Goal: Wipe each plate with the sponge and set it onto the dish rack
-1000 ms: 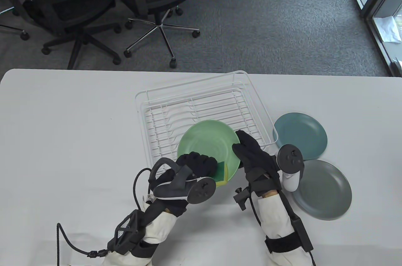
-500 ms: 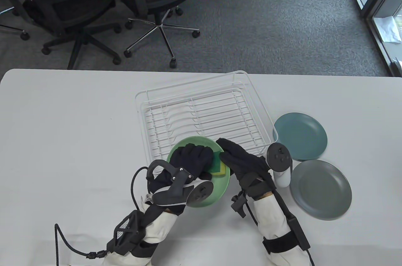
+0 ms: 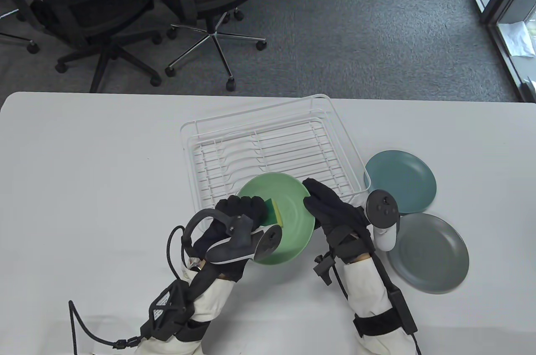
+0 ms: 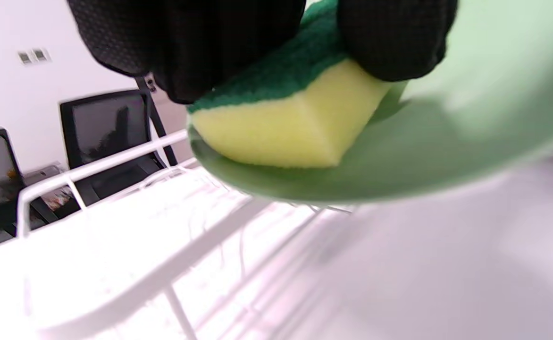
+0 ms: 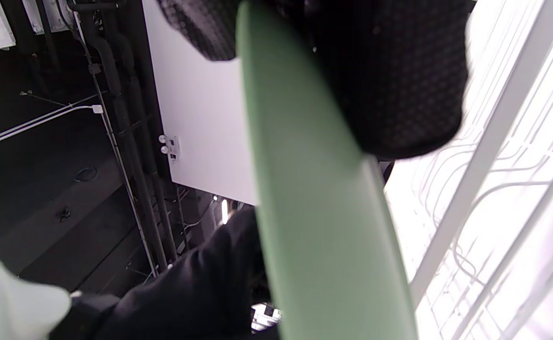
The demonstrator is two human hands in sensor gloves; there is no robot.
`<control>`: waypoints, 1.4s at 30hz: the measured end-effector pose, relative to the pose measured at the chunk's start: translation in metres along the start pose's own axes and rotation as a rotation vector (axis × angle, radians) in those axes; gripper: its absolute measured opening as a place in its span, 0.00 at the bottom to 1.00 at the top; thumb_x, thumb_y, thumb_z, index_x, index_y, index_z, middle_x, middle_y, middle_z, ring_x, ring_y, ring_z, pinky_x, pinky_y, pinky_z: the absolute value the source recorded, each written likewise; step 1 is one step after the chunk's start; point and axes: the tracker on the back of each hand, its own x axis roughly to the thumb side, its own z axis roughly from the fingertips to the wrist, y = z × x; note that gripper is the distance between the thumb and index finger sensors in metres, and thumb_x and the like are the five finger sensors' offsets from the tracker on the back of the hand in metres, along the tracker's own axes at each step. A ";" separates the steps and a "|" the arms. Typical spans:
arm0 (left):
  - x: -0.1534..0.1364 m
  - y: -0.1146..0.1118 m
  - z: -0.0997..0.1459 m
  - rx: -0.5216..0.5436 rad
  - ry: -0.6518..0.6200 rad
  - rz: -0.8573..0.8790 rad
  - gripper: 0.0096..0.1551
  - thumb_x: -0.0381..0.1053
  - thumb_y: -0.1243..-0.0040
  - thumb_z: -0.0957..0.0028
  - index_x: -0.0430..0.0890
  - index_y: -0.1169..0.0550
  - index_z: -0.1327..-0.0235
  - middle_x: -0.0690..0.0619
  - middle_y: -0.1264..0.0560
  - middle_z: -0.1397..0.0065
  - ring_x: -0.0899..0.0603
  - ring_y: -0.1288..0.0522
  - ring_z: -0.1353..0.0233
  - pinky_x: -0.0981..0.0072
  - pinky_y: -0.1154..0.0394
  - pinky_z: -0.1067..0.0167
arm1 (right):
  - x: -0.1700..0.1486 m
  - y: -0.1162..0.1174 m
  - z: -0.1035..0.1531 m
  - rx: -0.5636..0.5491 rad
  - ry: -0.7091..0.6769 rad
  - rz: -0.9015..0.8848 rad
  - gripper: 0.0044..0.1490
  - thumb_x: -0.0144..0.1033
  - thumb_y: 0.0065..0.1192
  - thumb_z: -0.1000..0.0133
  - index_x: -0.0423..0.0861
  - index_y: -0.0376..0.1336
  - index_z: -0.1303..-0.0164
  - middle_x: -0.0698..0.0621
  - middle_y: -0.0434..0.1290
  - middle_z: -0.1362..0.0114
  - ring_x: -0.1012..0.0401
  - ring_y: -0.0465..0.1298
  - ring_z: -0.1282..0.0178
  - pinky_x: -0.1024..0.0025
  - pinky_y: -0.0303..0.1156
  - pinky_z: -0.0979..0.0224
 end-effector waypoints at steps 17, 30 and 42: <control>-0.004 -0.002 0.002 0.218 0.141 -0.065 0.44 0.61 0.42 0.46 0.36 0.33 0.23 0.39 0.23 0.26 0.32 0.22 0.30 0.41 0.24 0.34 | 0.011 0.013 -0.001 0.120 -0.047 -0.010 0.39 0.29 0.54 0.34 0.20 0.49 0.22 0.17 0.64 0.31 0.36 0.78 0.48 0.58 0.83 0.49; -0.048 0.000 0.013 0.284 0.282 0.156 0.46 0.60 0.42 0.45 0.32 0.34 0.22 0.36 0.23 0.28 0.32 0.20 0.34 0.43 0.22 0.37 | 0.004 -0.015 0.005 -0.050 -0.028 -0.085 0.39 0.31 0.50 0.31 0.21 0.47 0.21 0.19 0.62 0.29 0.37 0.77 0.44 0.61 0.82 0.45; -0.072 -0.009 0.018 0.396 0.266 0.674 0.45 0.60 0.43 0.43 0.28 0.32 0.25 0.33 0.21 0.32 0.31 0.18 0.38 0.42 0.21 0.41 | -0.002 -0.030 0.015 -0.256 -0.055 -0.238 0.39 0.32 0.46 0.29 0.21 0.41 0.20 0.20 0.58 0.25 0.39 0.76 0.38 0.62 0.82 0.38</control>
